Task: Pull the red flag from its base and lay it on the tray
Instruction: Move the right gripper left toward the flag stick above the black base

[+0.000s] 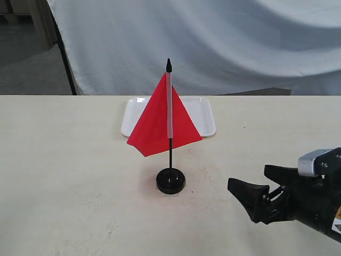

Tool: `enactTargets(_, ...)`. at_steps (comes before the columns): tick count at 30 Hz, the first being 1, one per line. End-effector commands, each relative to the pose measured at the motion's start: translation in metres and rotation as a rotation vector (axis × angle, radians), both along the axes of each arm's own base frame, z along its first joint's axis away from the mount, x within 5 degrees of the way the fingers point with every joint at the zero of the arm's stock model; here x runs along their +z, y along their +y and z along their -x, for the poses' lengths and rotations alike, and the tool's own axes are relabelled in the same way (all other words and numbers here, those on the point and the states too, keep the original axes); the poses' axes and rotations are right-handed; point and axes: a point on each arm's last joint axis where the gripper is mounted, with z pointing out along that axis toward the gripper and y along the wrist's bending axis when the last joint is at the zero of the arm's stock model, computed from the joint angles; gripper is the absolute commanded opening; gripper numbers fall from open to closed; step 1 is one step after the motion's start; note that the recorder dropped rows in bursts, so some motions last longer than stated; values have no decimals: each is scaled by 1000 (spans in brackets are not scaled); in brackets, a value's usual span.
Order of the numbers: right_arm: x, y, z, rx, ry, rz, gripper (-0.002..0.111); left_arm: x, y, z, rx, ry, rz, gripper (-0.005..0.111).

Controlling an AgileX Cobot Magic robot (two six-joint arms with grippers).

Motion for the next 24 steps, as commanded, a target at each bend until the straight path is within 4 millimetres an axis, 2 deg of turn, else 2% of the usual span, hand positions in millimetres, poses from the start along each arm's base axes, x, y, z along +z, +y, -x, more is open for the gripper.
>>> enactTargets(1,7,12,-5,103,-49,-12,100,0,0,0,-6,-5,-4,0)
enactTargets(3,12,26,-16,144,-112,19,100,0,0,0,-6,-5,-4,0)
enactTargets(9,12,71,-49,167,-115,256,100,0,0,0,-6,-5,-4,0)
enactTargets(13,11,88,-65,200,-145,247,100,0,0,0,-6,-5,-4,0)
enactTargets(24,-16,130,-109,253,-156,231,100,0,0,0,-6,-5,-4,0)
